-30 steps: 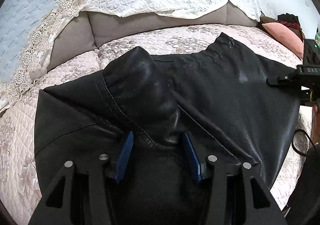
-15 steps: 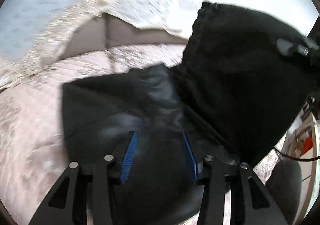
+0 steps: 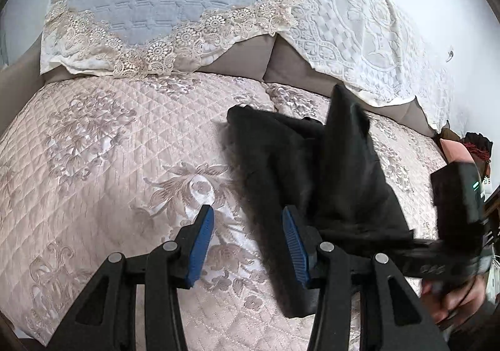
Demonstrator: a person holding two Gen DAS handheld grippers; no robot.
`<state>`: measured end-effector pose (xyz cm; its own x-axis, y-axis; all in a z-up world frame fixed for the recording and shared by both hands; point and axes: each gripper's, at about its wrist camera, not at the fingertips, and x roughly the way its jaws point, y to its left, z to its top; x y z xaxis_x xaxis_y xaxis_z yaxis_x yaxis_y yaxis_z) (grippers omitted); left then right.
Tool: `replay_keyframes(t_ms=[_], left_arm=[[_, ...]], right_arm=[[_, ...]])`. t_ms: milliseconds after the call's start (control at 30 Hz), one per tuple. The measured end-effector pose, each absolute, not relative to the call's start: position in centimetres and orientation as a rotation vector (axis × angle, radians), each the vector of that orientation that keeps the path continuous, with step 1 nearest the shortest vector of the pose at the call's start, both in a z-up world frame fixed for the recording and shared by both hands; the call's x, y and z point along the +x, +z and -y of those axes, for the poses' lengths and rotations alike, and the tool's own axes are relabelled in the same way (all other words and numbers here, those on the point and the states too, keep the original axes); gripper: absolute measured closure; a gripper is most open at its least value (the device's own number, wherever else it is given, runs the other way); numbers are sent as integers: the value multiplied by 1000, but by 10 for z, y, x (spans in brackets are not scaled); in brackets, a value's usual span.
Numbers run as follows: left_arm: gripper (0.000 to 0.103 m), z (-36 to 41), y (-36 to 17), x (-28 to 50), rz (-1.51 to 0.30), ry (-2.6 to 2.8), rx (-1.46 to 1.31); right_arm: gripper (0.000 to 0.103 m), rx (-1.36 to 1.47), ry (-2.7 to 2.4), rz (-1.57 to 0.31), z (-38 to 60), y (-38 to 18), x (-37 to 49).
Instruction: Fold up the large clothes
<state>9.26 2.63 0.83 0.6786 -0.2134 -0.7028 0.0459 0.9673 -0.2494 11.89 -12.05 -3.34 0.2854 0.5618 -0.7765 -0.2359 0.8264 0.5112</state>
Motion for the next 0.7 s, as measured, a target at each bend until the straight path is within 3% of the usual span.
replay_keyframes(t_ms=[367,433,533,700], left_arm=[[55,52,38,172,-784,-282,-84],[79,54,17,197,-872,-243,-64],[86,40,-13,215,-952,-228,-99],[87,26,-19,206,-912,-236,-102]], right_arm=[[79,212,550,-1084,104,-26,111],[72,202,554,-1066,102,-21,106],[62,184,582,-1031,109,-5,88],[59,167,608,-922,130,25,55]])
